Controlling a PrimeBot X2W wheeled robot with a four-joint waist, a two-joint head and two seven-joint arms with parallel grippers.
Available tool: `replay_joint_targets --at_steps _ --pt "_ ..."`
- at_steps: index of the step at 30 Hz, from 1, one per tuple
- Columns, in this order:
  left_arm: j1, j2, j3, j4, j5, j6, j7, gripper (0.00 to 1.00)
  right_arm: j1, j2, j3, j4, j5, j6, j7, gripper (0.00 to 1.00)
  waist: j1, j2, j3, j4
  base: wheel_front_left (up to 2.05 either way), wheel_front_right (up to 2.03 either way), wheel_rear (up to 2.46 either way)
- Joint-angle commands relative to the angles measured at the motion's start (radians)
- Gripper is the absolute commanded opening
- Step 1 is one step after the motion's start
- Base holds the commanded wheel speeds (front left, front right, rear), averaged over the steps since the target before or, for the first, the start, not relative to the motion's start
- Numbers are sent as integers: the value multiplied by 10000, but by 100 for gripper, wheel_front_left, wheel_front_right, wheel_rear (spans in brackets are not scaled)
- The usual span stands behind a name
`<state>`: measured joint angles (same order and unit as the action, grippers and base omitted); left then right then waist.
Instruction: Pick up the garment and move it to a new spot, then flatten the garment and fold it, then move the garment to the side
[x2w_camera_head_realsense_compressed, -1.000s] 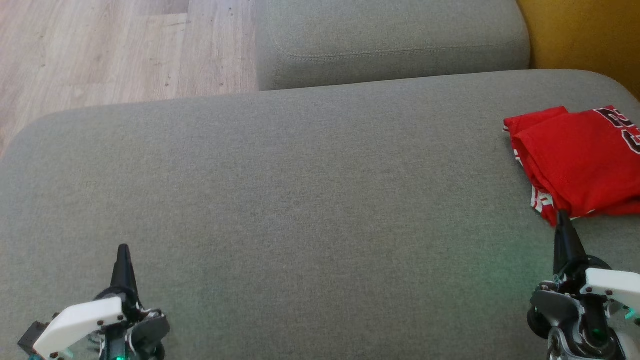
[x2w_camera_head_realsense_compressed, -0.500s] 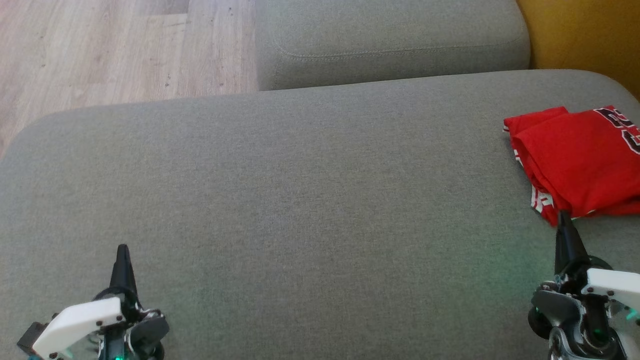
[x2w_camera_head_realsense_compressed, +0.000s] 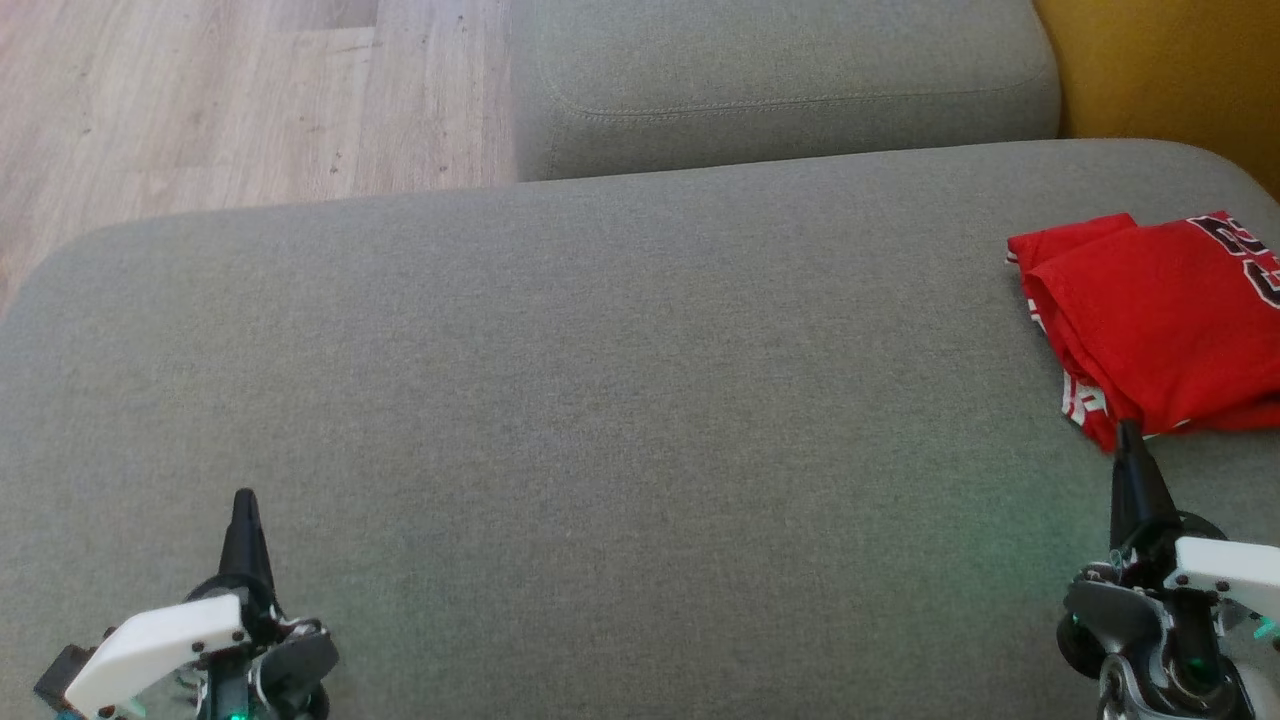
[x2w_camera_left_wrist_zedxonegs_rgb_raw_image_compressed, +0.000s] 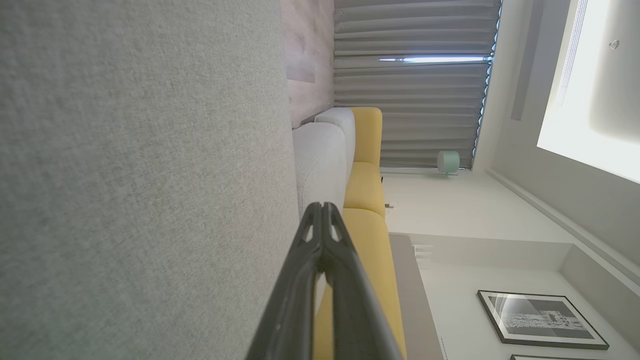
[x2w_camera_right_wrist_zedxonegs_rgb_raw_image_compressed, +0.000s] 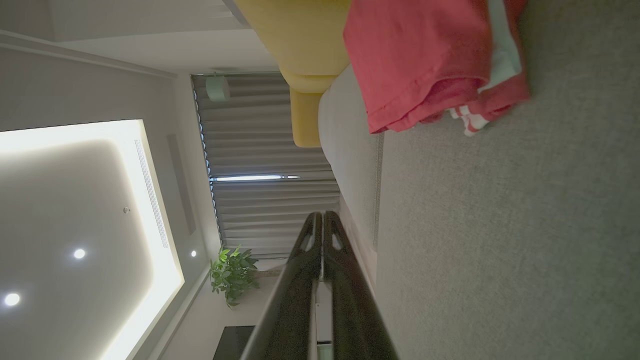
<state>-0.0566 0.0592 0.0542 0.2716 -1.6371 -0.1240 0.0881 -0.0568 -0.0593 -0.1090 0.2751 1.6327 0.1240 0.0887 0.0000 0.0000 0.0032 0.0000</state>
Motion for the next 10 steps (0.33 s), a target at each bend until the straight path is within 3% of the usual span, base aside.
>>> replay_joint_targets --at_steps 1,10 --pt "-493 86 355 -276 84 -67 58 0 -490 -73 177 -316 -54 67 65 0 0 0 0 0 0 0 0" --pt "-495 69 379 -274 104 -67 77 0 -492 -56 154 -314 -73 67 83 0 0 0 0 0 0 0 0"
